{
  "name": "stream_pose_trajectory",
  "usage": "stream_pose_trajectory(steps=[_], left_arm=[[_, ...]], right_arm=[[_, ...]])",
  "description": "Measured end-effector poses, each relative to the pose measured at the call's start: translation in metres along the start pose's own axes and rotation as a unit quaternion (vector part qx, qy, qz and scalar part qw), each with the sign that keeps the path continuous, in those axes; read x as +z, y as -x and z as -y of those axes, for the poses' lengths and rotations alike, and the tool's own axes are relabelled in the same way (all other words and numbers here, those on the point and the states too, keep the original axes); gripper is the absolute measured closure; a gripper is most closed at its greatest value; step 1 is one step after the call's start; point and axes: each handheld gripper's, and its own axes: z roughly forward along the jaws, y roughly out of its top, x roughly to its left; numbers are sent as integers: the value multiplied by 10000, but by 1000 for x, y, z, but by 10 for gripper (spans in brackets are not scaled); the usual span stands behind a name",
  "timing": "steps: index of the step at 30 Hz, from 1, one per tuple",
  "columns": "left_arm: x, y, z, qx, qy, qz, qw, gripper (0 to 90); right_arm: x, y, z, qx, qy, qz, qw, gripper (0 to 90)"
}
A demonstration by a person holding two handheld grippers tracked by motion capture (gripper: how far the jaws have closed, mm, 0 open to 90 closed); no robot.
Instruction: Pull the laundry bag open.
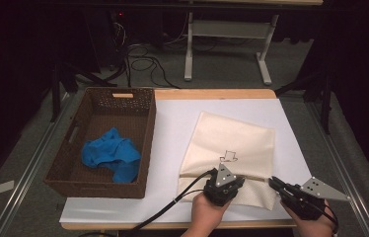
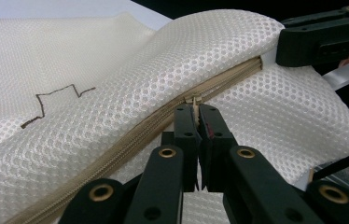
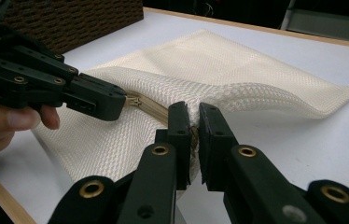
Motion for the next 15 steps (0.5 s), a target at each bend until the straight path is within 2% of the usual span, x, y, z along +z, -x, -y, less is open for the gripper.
stream_pose_trajectory(steps=[1,2,10,11,12,13,15], left_arm=[[-1,1,0,24,-10,-59,10000,869],[-2,0,-1,15,-1,-9,10000,869],[-3,0,-2,49,2,-9,10000,869],[-4,-1,-1,53,-5,-85,9999,869],[-6,-2,0,11,17,-16,10000,869],[-7,-1,0,-13,19,-39,10000,869],[-8,-1,0,-18,17,-88,10000,870]], right_arm=[[0,0,0,29,-10,7,10000,855],[-1,0,0,19,16,30,10000,855],[-1,2,-1,37,33,-21,10000,855],[-1,2,-1,37,32,-28,10000,856],[-2,2,-1,7,55,18,10000,855],[-3,3,-1,61,72,-36,9999,855],[-3,2,-1,42,55,2,10000,855]])
